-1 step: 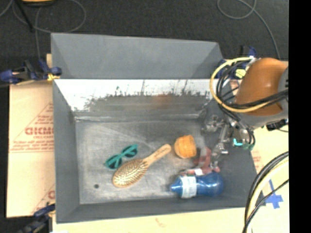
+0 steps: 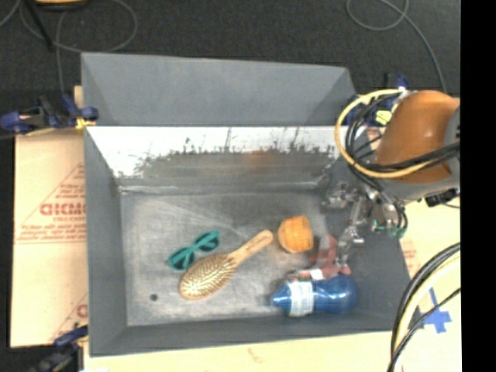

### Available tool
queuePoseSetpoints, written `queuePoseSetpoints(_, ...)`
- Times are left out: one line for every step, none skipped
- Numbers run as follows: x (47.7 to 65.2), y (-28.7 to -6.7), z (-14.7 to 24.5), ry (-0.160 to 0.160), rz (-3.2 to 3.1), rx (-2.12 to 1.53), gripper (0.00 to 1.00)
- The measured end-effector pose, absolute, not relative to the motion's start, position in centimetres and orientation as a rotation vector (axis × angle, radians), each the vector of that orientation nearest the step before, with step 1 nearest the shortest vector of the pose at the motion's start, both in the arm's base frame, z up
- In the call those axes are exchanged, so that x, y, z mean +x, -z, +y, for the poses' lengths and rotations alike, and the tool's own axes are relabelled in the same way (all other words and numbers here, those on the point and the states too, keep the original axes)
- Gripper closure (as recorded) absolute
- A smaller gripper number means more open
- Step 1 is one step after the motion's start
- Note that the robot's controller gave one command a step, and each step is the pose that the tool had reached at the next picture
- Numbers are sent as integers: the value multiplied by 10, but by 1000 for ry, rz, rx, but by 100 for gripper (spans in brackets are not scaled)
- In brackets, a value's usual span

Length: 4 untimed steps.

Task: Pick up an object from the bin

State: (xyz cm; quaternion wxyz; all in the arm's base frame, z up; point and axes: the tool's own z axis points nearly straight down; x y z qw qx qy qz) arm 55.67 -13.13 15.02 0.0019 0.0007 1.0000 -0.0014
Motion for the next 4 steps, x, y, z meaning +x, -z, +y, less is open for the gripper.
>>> queuePoseSetpoints(563,-100,-112,2,3130,45,0)
queuePoseSetpoints(565,-68,-111,-2,3124,12,0)
queuePoseSetpoints(562,-72,-113,-1,3127,78,0)
queuePoseSetpoints(557,-72,-107,3,3121,116,0)
